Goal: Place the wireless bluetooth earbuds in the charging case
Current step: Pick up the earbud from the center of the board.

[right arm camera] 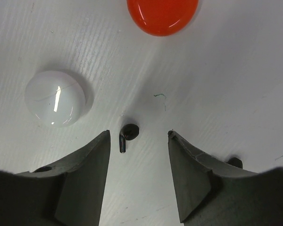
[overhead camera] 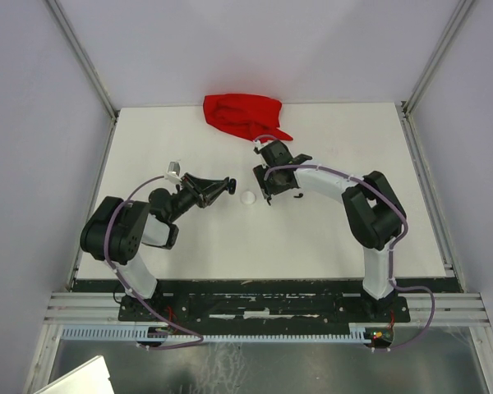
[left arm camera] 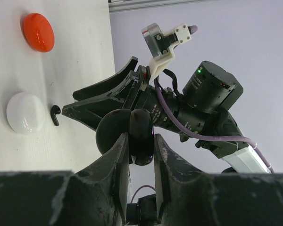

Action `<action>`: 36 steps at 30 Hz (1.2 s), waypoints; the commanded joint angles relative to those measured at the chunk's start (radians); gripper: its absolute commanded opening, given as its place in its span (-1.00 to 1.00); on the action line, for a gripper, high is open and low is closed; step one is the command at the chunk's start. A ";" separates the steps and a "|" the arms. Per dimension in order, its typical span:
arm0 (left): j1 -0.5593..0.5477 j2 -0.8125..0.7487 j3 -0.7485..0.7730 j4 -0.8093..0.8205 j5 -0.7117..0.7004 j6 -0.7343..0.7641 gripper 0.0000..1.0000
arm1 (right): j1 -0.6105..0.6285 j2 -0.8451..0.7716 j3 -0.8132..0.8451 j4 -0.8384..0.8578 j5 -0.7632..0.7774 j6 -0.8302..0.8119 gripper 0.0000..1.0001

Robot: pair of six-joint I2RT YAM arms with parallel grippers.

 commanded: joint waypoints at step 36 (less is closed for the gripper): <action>0.020 0.006 0.001 0.048 0.026 0.006 -0.94 | 0.009 0.096 0.081 -0.057 -0.059 0.036 -0.27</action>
